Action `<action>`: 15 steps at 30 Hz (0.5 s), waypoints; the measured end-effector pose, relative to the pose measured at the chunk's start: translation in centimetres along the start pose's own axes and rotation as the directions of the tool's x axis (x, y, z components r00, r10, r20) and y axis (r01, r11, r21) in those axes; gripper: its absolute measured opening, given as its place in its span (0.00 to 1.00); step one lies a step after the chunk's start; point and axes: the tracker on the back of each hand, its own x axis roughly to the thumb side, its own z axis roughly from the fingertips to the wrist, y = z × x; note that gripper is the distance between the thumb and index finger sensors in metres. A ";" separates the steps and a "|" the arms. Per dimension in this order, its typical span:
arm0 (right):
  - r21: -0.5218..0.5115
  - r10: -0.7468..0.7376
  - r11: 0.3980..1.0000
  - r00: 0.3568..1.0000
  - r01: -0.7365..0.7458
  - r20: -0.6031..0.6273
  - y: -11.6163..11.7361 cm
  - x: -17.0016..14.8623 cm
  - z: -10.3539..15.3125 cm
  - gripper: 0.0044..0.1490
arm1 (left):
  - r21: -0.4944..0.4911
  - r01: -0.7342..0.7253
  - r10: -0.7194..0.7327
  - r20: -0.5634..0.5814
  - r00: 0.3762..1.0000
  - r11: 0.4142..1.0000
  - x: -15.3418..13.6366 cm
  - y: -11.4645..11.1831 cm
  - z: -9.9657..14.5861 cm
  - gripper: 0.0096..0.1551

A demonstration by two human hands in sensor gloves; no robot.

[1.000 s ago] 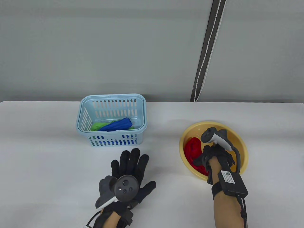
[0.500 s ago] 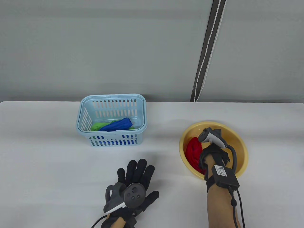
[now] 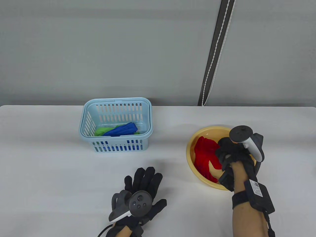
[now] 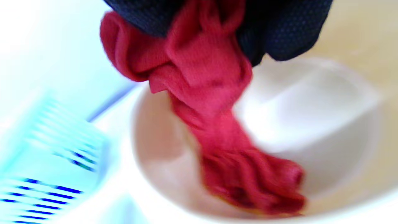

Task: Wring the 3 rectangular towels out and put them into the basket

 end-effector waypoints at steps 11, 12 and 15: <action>0.036 -0.480 0.861 0.788 0.507 0.387 -1.1 2.6 9.4 0.30 | 0.201 -0.252 0.229 0.129 0.965 0.947 3.6 2.5 -2.7 0.64; 0.067 -0.512 0.842 0.754 0.535 0.412 -0.9 3.1 10.3 0.30 | 0.232 -0.280 0.250 0.152 0.956 0.932 4.0 2.8 -3.0 0.65; 0.145 -0.561 0.813 0.690 0.564 0.457 -0.5 4.8 12.3 0.30 | 0.324 -0.360 0.304 0.211 0.929 0.875 4.9 3.7 -3.5 0.70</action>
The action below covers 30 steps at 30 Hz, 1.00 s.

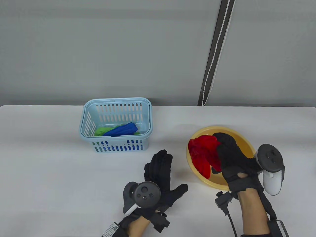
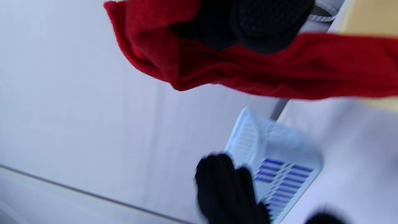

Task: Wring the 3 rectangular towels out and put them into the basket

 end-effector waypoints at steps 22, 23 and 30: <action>0.017 -0.536 0.843 0.841 0.538 -0.071 5.3 -2.1 2.0 0.32 | 0.033 -0.411 0.412 -0.089 0.907 0.911 -3.6 0.9 -2.0 0.24; -0.031 -0.574 0.819 0.817 0.573 -0.063 4.5 -2.9 2.0 0.32 | 0.027 -0.443 0.443 -0.097 0.891 0.896 -3.9 1.0 -2.1 0.24; -0.143 -0.630 0.775 0.767 0.615 -0.116 2.2 -9.2 1.5 0.32 | -0.004 -0.706 0.703 -0.088 0.706 0.708 -4.9 1.5 -2.5 0.30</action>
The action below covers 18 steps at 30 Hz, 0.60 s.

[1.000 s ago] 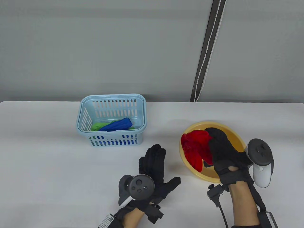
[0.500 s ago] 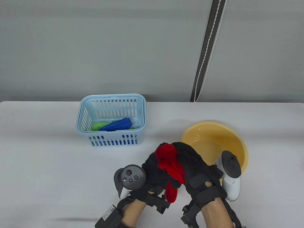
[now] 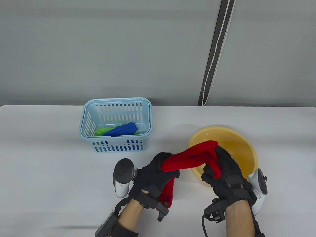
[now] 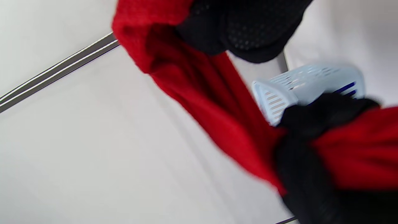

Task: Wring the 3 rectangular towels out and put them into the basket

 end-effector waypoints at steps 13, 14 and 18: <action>-0.301 0.715 0.684 0.693 -0.665 0.094 -2.3 2.6 1.3 0.44 | 0.137 0.322 -0.317 -0.057 0.947 0.937 1.7 0.7 0.7 0.30; -0.312 0.807 0.585 0.577 -0.749 0.129 -1.5 3.6 1.7 0.48 | 0.127 0.393 -0.385 -0.083 0.919 0.911 1.8 0.5 0.8 0.30; -0.180 0.902 0.388 0.331 -0.904 0.278 2.0 4.5 1.7 0.59 | 0.055 0.528 -0.516 -0.143 0.844 0.848 1.5 -0.2 0.6 0.30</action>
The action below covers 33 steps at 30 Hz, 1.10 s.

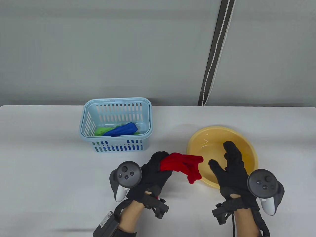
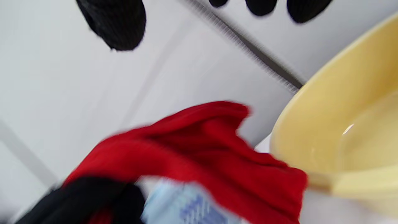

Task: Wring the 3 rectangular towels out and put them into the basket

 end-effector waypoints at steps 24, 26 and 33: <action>0.220 -0.473 0.858 0.881 0.463 -0.010 11.2 -4.7 -2.7 0.40 | -0.088 -0.674 0.670 -0.073 0.739 0.734 -3.5 -0.6 -1.0 0.38; 0.253 -0.513 0.824 0.857 0.507 -0.046 11.8 -4.7 -2.8 0.44 | -0.041 -0.749 0.745 -0.081 0.663 0.662 -4.1 -1.0 -0.9 0.37; 0.351 -0.597 0.697 0.777 0.626 -0.201 13.7 -3.8 -2.2 0.60 | 0.037 -0.834 0.834 -0.051 0.549 0.551 -4.7 -1.3 -0.3 0.35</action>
